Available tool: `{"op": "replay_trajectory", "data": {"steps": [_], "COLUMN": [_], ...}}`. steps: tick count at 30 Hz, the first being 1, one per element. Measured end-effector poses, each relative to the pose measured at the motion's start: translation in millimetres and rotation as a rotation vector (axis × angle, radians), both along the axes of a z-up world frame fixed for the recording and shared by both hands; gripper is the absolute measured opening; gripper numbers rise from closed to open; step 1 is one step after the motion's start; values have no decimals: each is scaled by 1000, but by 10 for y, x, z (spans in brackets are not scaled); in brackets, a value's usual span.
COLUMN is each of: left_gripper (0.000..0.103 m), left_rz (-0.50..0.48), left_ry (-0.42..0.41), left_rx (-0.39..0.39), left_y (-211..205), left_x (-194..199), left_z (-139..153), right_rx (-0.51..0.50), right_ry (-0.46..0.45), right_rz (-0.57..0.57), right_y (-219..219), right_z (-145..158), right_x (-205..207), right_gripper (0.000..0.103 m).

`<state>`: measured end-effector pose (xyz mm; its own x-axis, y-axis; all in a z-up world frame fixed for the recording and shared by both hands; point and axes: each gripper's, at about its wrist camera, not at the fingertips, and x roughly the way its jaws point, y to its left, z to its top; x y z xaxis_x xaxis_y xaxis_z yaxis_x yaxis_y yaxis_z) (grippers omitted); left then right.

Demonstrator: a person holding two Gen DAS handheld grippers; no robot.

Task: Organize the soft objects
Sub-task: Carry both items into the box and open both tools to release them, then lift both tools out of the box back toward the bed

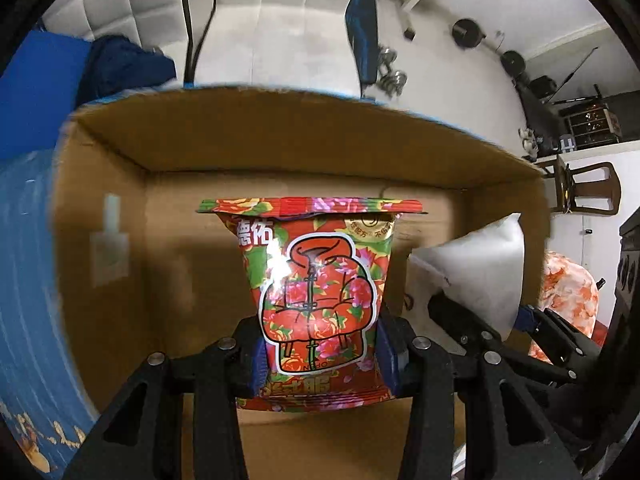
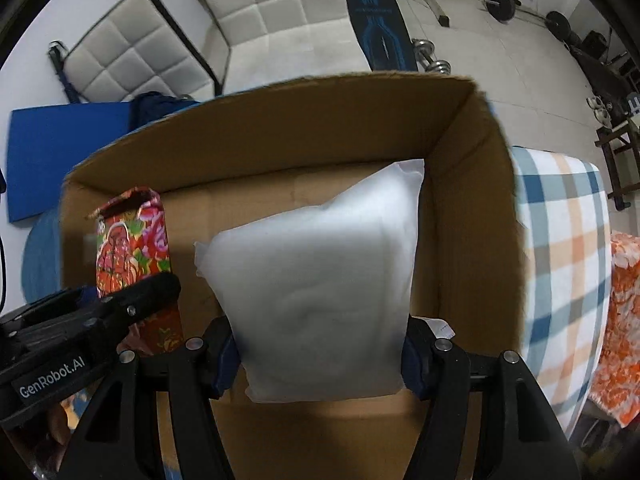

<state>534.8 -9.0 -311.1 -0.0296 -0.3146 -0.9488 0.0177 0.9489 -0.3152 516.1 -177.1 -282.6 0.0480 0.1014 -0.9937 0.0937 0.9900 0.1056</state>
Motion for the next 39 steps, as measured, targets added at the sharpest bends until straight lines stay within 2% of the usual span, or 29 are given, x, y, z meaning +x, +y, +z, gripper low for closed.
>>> {"op": "replay_trajectory", "data": {"steps": [3, 8, 14, 17, 19, 21, 25, 30, 31, 32, 34, 39], "left_gripper": [41, 41, 42, 43, 49, 51, 60, 71, 78, 84, 95, 100], "left_rz": [4, -26, -7, -7, -13, -8, -16, -31, -27, -23, -16, -5], "left_ry": [56, 88, 125, 137, 147, 164, 168, 96, 82, 67, 45, -16], "left_rx": [-23, -13, -58, -31, -17, 9, 50, 106, 112, 115, 101, 110], "left_y": [-21, -53, 22, 74, 100, 126, 175, 234, 248, 273, 307, 297], "left_x": [106, 201, 255, 257, 260, 271, 273, 234, 214, 194, 103, -261], "left_z": [-194, -317, -352, -342, -311, -270, -129, 243, 319, 397, 562, 812], "right_rx": [-5, 10, 3, -17, -30, -28, -39, -68, -78, -89, -97, -108], "right_ry": [30, 77, 83, 89, 91, 94, 100, 88, 84, 79, 64, 46], "right_rz": [-22, -59, -66, -36, -22, -21, -12, 27, 31, 39, 54, 60], "right_y": [-22, -78, -93, -41, -16, -9, 15, 88, 128, 147, 209, 333], "right_z": [-220, -519, -651, -696, -721, -738, -713, -568, -535, -498, -404, -274], "right_x": [179, 375, 520, 573, 604, 633, 631, 615, 602, 600, 548, 360], "right_gripper": [67, 68, 73, 76, 78, 79, 80, 84, 89, 100, 103, 103]}}
